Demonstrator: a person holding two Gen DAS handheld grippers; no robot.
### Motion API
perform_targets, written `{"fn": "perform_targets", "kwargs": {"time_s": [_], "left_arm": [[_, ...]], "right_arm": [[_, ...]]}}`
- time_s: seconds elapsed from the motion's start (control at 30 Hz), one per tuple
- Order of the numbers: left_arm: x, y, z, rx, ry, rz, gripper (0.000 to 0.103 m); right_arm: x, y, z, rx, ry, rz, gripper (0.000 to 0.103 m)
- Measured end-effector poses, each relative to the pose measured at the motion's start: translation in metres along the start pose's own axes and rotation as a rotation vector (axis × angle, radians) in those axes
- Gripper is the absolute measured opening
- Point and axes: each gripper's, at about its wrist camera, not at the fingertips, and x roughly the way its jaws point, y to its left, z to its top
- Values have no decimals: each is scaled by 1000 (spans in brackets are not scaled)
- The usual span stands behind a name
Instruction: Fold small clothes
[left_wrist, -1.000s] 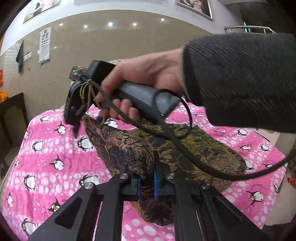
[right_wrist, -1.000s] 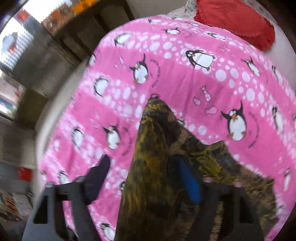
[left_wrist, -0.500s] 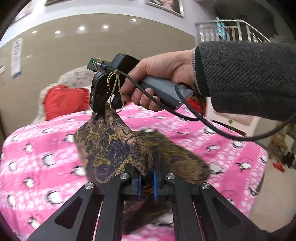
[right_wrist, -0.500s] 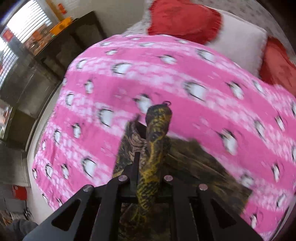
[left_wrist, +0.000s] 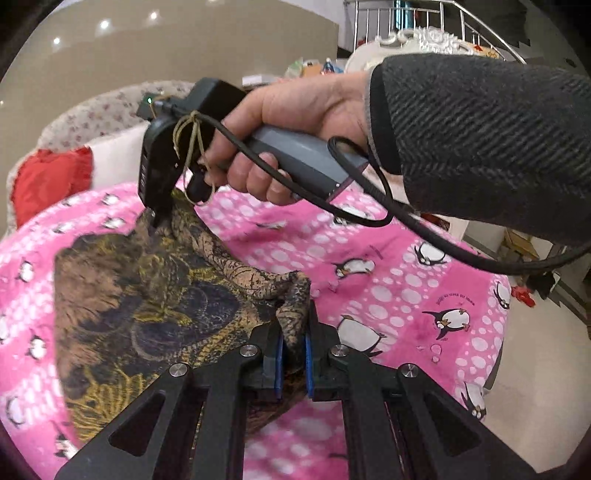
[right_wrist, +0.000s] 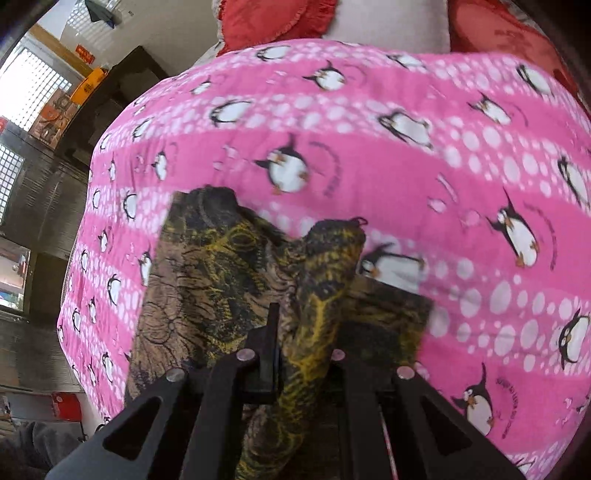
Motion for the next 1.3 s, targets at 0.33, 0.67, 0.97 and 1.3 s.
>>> {"fn": "perform_targets", "kwargs": {"time_s": [0.33, 0.67, 0.97, 1.3], "left_arm": [[17, 4, -15, -57, 117, -75, 0], [-98, 73, -49, -233, 1, 135, 0], [-67, 105, -68, -357, 142, 96, 0], [3, 180, -27, -489, 217, 225, 0]], "right_arm": [[20, -38, -25, 85, -63, 26, 23], [-78, 45, -128, -150, -345, 1, 26], [-10, 67, -210, -255, -240, -137, 26], [-26, 72, -118, -106, -345, -253, 22]]}}
